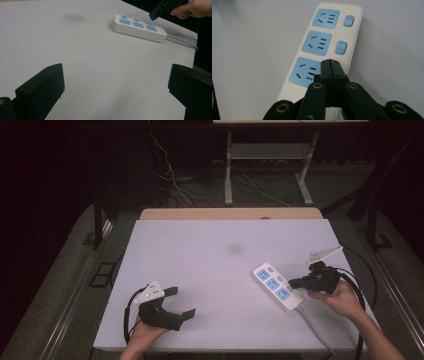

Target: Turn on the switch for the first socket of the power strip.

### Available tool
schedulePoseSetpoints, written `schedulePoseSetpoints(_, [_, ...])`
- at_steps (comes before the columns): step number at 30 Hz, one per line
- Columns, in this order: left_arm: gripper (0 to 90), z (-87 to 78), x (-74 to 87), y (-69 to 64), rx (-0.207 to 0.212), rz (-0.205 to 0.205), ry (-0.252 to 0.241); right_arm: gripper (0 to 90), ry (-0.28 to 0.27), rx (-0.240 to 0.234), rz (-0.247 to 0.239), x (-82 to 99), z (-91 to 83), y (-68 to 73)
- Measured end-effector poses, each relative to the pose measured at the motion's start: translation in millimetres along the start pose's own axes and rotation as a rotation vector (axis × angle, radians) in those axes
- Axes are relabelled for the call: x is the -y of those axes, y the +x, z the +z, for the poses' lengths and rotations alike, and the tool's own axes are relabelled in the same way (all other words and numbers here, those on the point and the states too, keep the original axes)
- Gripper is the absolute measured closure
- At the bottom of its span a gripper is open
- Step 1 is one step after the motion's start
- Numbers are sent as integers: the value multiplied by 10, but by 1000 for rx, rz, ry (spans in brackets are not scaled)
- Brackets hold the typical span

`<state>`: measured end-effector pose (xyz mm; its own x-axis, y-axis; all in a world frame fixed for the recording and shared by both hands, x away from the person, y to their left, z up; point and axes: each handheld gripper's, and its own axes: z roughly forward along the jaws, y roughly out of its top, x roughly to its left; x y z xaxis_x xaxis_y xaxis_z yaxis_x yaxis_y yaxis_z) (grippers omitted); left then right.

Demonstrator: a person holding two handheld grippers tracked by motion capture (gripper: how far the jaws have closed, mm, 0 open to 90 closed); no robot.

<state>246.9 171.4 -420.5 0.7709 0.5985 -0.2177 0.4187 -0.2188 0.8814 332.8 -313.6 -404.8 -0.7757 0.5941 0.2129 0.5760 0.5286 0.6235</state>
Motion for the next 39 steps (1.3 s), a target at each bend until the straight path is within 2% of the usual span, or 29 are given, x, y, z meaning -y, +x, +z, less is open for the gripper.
schedulePoseSetpoints(8, [0, -14, -1, 3, -1, -4, -10, 899, -11, 28, 3, -42, -165, 59])
schedulePoseSetpoints(14, [0, -40, 1, -4, -1, -16, -26, 893, -42, 49, 24, -32, -328, 105])
schedulePoseSetpoints(18, [0, -51, 1, -5, 0, -18, -31, 809, -63, 63, 56, -9, -419, 141])
schedulePoseSetpoints(26, [0, -59, -2, 0, 3, -21, -38, 654, -113, 62, 118, 25, -542, 235])
schedulePoseSetpoints(29, [0, -62, -3, 2, 3, -25, -44, 569, -136, 68, 140, 50, -565, 279])
schedulePoseSetpoints(31, [0, -64, -3, 3, 2, -25, -45, 479, -155, 78, 157, 76, -571, 309])
schedulePoseSetpoints(33, [0, -64, -3, 3, 3, -26, -46, 338, -173, 93, 179, 103, -570, 350])
schedulePoseSetpoints(35, [0, -61, -4, 3, 4, -26, -46, 141, -190, 116, 197, 123, -559, 408])
schedulePoseSetpoints(38, [0, -61, -5, 2, 3, -25, -45, 3, -220, 128, 218, 162, -537, 484])
schedulePoseSetpoints(39, [0, -61, -4, 0, 4, -27, -47, 0, -227, 123, 221, 176, -528, 506])
